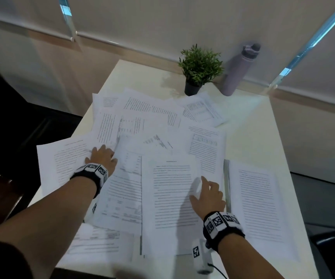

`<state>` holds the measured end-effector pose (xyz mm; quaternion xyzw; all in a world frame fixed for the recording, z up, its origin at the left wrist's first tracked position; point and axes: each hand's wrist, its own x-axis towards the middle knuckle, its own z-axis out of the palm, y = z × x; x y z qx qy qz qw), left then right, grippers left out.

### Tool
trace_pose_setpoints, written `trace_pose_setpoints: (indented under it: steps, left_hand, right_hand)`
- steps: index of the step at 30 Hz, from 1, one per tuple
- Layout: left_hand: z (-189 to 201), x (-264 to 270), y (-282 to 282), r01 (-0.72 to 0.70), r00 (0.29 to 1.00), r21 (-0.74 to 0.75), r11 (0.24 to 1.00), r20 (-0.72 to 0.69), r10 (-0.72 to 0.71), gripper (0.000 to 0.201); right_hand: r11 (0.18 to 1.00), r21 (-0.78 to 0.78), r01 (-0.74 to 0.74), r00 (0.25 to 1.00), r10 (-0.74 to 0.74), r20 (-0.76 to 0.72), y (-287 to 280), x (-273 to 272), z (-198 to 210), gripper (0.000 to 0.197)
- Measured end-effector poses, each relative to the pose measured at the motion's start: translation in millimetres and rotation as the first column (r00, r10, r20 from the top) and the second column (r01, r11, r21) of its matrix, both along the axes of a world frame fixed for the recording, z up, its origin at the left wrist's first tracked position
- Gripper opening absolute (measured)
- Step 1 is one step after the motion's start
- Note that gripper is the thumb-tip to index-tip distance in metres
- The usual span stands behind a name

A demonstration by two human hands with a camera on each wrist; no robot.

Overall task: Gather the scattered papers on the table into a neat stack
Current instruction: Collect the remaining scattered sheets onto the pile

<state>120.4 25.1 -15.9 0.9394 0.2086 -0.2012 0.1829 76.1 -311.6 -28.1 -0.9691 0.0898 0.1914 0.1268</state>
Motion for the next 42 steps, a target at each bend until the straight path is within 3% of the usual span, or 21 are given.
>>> trace_pose_setpoints:
  steps: [4, 7, 10, 12, 14, 17, 22, 25, 29, 33, 37, 39, 42]
  left_hand:
    - [4.8, -4.2, -1.3, 0.033, 0.999, 0.047, 0.998, 0.042, -0.035, 0.031]
    - [8.5, -14.2, -6.3, 0.001, 0.991, -0.072, 0.997, 0.13, 0.009, 0.027]
    - [16.8, -30.9, -7.5, -0.155, 0.943, -0.22, 0.963, 0.259, 0.211, 0.022]
    - [25.6, -46.6, -4.2, -0.285, 0.86, -0.357, 0.889, 0.313, 0.402, 0.029]
    - [29.5, -62.4, 4.8, -0.412, 0.798, -0.417, 0.81, 0.264, 0.542, 0.037]
    - [23.1, -89.4, 22.0, -0.466, 0.821, -0.286, 0.837, 0.213, 0.53, 0.019]
    - [9.1, -124.3, 39.3, -0.51, 0.842, -0.157, 0.846, 0.113, 0.528, 0.033]
    - [8.0, -132.4, 41.3, -0.467, 0.878, -0.097, 0.879, 0.063, 0.474, 0.03]
    - [10.9, -135.0, 34.3, -0.432, 0.899, -0.151, 0.889, 0.004, 0.438, 0.038]
    - [14.1, -136.7, 25.8, -0.459, 0.882, -0.232, 0.858, -0.001, 0.472, 0.032]
    - [23.1, -142.2, 21.1, -0.486, 0.819, -0.385, 0.785, 0.113, 0.563, 0.075]
    - [28.2, -143.4, 23.2, -0.498, 0.795, -0.407, 0.766, 0.138, 0.59, 0.068]
    - [25.8, -144.1, 29.9, -0.487, 0.824, -0.319, 0.813, 0.141, 0.549, 0.032]
  right_hand:
    - [0.989, 0.057, 0.134, 0.989, -0.131, -0.062, 5.2, -3.1, -7.1, 0.082]
    - [0.96, 0.189, 0.208, 0.978, -0.198, -0.072, 5.5, -0.8, -11.3, 0.068]
    - [0.934, 0.296, 0.2, 0.978, -0.209, -0.002, -0.2, 9.0, 1.1, 0.031]
    - [0.942, 0.296, 0.159, 0.974, -0.198, 0.108, -5.6, 18.7, 13.4, 0.02]
    - [0.922, 0.359, 0.145, 0.948, -0.233, 0.217, -12.1, 28.3, 20.1, 0.017]
    - [0.86, 0.478, 0.176, 0.897, -0.341, 0.283, -17.1, 39.6, 28.8, 0.016]
    - [0.798, 0.591, 0.12, 0.831, -0.407, 0.38, -11.4, 53.0, 57.1, 0.013]
    - [0.774, 0.624, 0.109, 0.846, -0.401, 0.351, -2.4, 57.0, 65.2, 0.013]
    - [0.78, 0.598, 0.183, 0.93, -0.335, 0.152, 12.2, 51.7, 41.7, 0.025]
    - [0.797, 0.551, 0.249, 0.95, -0.311, 0.02, 24.8, 31.1, 8.2, 0.037]
    - [0.814, 0.546, 0.198, 0.954, -0.289, 0.085, 33.9, 25.3, 4.7, 0.016]
    - [0.824, 0.532, 0.196, 0.944, -0.305, 0.126, 33.4, 28.5, 8.2, 0.011]
    - [0.843, 0.495, 0.209, 0.941, -0.311, 0.132, 26.8, 33.9, 6.3, 0.01]
